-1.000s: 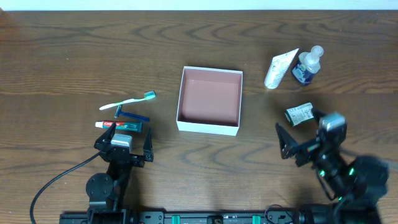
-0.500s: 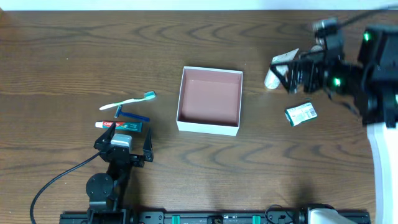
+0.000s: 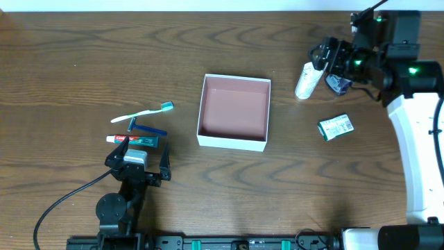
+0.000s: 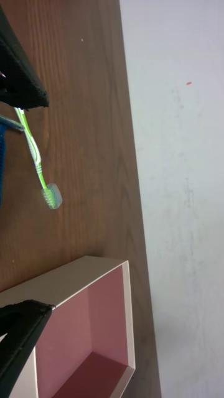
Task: Pack container
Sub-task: 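Reach the right gripper to the white Pantene tube and grasp it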
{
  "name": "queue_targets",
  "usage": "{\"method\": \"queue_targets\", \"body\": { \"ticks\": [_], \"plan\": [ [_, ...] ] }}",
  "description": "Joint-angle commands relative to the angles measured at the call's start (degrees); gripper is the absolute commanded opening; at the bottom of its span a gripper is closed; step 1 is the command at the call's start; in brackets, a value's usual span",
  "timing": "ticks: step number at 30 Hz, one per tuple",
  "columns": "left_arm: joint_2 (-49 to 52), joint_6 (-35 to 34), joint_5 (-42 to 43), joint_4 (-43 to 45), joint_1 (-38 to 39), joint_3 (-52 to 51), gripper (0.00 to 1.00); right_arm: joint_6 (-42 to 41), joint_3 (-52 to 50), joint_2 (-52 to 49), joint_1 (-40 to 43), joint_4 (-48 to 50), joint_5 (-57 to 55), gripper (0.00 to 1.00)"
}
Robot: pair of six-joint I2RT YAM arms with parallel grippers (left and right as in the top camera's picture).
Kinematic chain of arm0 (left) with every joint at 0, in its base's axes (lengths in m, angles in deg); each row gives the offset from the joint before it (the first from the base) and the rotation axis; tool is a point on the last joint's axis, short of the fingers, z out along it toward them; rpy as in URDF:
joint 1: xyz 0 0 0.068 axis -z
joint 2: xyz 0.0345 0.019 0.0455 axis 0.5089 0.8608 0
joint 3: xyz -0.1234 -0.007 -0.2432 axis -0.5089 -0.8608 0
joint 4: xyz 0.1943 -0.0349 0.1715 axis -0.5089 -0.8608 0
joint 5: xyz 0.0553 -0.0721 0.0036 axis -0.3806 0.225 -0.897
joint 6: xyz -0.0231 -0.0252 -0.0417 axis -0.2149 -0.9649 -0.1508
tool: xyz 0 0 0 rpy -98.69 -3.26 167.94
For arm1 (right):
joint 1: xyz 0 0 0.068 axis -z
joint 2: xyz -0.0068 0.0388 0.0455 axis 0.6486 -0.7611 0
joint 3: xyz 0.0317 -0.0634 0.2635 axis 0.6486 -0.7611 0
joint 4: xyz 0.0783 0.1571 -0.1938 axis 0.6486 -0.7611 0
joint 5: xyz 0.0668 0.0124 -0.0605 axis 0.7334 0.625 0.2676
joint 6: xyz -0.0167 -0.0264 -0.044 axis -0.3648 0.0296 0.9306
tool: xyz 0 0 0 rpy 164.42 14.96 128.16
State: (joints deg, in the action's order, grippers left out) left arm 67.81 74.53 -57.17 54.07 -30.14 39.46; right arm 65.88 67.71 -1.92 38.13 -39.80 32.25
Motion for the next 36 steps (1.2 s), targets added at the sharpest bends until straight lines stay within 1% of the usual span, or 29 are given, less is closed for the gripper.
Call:
{"method": "queue_targets", "body": {
  "ticks": [1,4,7,11,21,23,24,27,30,33,36],
  "plan": [
    [-0.04,0.52,0.11,-1.70,0.17,-1.18,0.98,-8.94,1.09,0.24,-3.80,-1.16,-13.46,0.87],
    [-0.04,0.52,0.11,-1.70,0.17,-1.18,0.98,-12.35,1.03,0.07,-6.40,-2.25,-20.02,0.89],
    [-0.04,0.52,0.11,-1.70,0.17,-1.18,0.98,-15.74,1.01,-0.63,-7.87,-2.84,-23.61,0.90],
    [-0.04,0.52,0.11,-1.70,0.17,-1.18,0.98,-18.88,1.01,-2.93,-7.82,-2.32,-23.67,0.91],
    [-0.04,0.52,0.11,-1.70,0.17,-1.18,0.98,-19.04,1.01,-11.34,-7.82,1.01,-22.62,0.89],
    [-0.04,0.52,0.11,-1.70,0.17,-1.18,0.98,-19.04,1.01,-12.20,-7.82,1.66,-22.58,0.83],
    [-0.04,0.52,0.11,-1.70,0.17,-1.18,0.98,-19.04,1.01,-12.35,-7.82,1.86,-22.58,0.76],
    [-0.04,0.52,0.11,-1.70,0.17,-1.18,0.98,-18.99,1.01,-12.55,-7.78,2.32,-22.84,0.61],
    [-0.04,0.52,0.11,-1.70,0.17,-1.18,0.98,-18.80,1.01,-12.55,-7.78,3.02,-22.99,0.50],
    [-0.04,0.52,0.11,-1.70,0.17,-1.18,0.98,-18.80,1.01,-12.55,-7.78,3.19,-22.97,0.43],
    [-0.04,0.52,0.11,-1.70,0.17,-1.18,0.98,-18.78,1.01,-12.55,-7.78,3.13,-22.97,0.29]
  ]
}}
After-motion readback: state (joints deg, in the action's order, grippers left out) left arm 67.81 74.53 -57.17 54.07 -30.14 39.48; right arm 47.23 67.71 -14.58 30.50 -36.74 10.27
